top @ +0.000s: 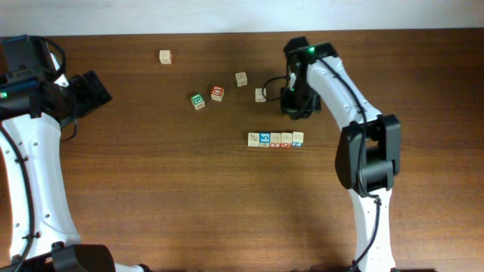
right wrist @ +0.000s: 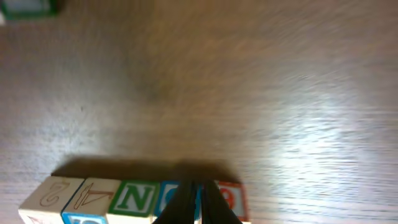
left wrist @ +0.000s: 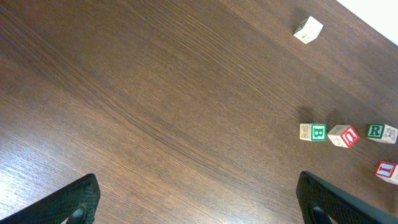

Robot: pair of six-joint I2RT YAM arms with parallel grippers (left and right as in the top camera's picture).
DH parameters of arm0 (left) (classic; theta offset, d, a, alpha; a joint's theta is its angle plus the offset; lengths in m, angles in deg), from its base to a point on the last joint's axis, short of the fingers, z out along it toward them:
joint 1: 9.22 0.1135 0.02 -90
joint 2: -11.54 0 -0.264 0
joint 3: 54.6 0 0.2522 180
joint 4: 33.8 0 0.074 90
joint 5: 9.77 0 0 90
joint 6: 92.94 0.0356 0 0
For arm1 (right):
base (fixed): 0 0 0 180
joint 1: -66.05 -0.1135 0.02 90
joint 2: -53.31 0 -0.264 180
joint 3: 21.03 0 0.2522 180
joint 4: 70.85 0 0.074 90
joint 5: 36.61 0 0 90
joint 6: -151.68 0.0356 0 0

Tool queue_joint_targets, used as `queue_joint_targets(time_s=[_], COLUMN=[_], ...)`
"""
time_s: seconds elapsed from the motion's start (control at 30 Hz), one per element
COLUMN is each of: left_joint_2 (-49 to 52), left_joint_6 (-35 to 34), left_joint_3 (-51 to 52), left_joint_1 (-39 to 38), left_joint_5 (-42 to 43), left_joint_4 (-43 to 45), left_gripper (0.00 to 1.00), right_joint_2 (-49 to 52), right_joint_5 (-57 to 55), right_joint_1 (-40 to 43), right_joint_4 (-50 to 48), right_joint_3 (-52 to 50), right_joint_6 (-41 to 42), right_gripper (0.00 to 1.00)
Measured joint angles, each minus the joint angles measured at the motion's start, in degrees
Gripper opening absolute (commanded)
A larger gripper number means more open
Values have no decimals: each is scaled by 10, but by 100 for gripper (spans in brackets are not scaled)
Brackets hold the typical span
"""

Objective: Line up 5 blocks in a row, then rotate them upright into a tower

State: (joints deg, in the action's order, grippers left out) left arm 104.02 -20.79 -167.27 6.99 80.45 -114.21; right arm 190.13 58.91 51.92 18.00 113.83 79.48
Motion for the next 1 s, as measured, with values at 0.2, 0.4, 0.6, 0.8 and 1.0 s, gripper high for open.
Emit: queue_joint_targets(time_s=[0.2,0.4,0.6,0.8,1.0], left_joint_2=[0,0,0,0,0], left_joint_6=[0,0,0,0,0], left_joint_3=[0,0,0,0,0], left_joint_1=[0,0,0,0,0], left_joint_5=[0,0,0,0,0], left_joint_4=[0,0,0,0,0], left_gripper=[99,99,99,99,99], right_joint_2=[0,0,0,0,0], right_joint_5=[0,0,0,0,0], right_joint_1=[4,2,2,2,2], right_joint_4=[7,5,3,3,4], right_joint_3=[-11,-49,-58,-58,-58], right_joint_6=[0,0,-1,-9,-27], right_gripper=[7,7,7,7,6])
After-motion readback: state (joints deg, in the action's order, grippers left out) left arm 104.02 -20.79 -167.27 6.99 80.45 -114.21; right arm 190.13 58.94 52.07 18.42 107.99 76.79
